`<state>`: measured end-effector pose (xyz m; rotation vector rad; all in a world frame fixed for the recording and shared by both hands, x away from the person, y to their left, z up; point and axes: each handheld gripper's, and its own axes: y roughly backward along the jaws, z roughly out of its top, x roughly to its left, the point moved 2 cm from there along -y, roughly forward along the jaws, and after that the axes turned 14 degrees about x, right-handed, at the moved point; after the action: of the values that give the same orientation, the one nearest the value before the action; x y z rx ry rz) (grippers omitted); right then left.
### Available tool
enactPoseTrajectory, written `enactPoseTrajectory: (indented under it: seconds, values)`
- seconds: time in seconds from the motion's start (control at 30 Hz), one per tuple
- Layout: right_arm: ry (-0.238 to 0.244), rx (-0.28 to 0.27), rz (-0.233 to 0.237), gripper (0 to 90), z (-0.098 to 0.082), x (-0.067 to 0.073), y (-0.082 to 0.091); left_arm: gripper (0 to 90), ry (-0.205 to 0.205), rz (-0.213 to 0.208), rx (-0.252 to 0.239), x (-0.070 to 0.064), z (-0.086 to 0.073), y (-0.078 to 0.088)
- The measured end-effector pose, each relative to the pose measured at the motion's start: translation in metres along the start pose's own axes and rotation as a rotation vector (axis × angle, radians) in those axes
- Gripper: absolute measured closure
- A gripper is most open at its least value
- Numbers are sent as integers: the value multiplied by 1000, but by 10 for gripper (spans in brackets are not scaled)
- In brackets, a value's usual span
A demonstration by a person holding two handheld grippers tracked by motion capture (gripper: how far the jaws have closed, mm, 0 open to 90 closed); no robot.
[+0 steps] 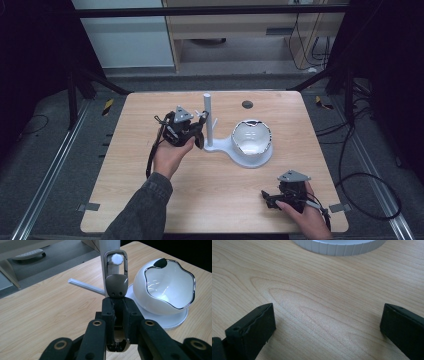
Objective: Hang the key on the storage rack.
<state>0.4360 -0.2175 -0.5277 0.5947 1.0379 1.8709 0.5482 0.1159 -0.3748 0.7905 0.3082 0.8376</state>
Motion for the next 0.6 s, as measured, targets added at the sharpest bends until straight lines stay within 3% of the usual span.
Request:
enactPoseTrajectory:
  seconds: [0.6]
  values:
    - [0, 0, 0, 4, 0, 0, 0, 801, 5, 6, 10, -1, -1, -9]
